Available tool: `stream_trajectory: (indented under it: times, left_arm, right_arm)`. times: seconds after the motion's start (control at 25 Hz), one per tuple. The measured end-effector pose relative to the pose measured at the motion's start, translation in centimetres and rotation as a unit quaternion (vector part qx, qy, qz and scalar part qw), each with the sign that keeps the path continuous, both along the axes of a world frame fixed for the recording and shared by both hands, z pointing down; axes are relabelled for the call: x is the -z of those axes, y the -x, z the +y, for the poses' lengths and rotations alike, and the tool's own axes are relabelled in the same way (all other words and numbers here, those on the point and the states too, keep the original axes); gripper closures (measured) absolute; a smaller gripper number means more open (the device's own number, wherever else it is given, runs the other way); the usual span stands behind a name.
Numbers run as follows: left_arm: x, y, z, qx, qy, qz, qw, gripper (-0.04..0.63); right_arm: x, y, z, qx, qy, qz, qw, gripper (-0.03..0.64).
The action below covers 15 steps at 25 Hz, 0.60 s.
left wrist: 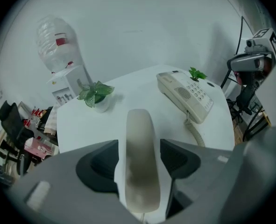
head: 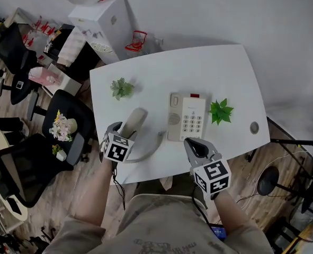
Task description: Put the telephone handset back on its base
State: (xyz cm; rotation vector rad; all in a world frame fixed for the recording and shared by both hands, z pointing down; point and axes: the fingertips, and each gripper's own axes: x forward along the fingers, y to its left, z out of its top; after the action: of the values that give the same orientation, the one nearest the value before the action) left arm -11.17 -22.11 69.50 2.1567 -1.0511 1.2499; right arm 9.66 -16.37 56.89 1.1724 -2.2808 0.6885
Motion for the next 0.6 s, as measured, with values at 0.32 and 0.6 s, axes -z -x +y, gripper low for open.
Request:
stream_trajectory:
  times: [0.32, 0.6]
  left_arm:
    - [-2.0, 0.4, 0.0, 0.023, 0.018, -0.045, 0.9986, 0.345]
    - [-2.7, 0.2, 0.0, 0.018, 0.025, -0.043, 0.9986, 0.374]
  right_arm:
    - [-0.9, -0.7, -1.6, 0.043, 0.006, -0.011, 0.999, 0.588]
    - [-1.6, -1.4, -1.8, 0.048, 0.01, -0.007, 0.999, 0.588]
